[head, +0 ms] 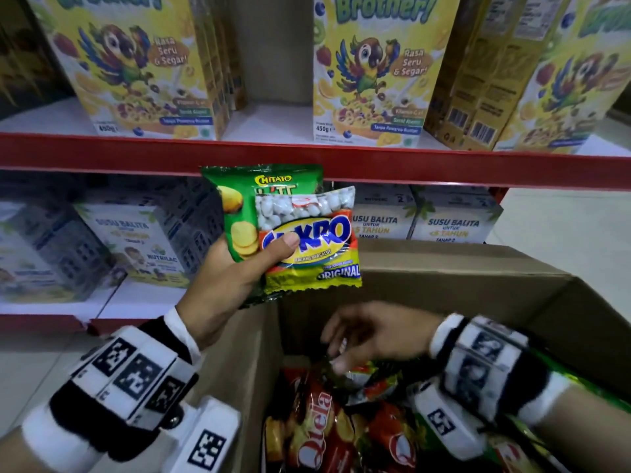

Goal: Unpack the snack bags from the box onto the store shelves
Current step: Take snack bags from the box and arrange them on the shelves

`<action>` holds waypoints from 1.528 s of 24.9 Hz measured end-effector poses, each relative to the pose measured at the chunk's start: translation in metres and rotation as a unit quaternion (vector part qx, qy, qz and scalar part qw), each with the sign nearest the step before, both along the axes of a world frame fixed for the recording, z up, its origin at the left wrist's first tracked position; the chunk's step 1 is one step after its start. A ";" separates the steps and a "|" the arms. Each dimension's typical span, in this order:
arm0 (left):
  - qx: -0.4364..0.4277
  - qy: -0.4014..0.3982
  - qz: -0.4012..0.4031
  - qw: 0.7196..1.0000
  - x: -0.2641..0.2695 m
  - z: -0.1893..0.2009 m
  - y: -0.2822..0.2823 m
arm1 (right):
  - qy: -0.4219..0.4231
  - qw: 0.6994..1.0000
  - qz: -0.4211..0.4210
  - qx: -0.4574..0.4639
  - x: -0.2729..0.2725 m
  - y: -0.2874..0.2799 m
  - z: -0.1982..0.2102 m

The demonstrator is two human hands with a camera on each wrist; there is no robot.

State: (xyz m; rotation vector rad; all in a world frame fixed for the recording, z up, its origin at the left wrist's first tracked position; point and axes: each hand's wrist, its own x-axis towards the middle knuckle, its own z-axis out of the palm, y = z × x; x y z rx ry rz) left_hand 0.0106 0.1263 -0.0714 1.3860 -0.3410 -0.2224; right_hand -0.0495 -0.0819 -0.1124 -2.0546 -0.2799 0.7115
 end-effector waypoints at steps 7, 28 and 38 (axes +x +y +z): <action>0.010 0.028 -0.005 1.000 0.000 -0.006 0.005 | -0.139 0.954 0.216 -0.155 -0.017 0.068 -0.094; 0.040 -0.088 0.003 0.995 -0.014 -0.004 -0.022 | -0.183 0.853 -0.335 0.357 -0.033 -0.058 0.095; 0.002 -0.123 -0.043 0.991 -0.008 0.056 -0.073 | -0.284 0.806 -0.367 0.369 -0.048 -0.056 0.114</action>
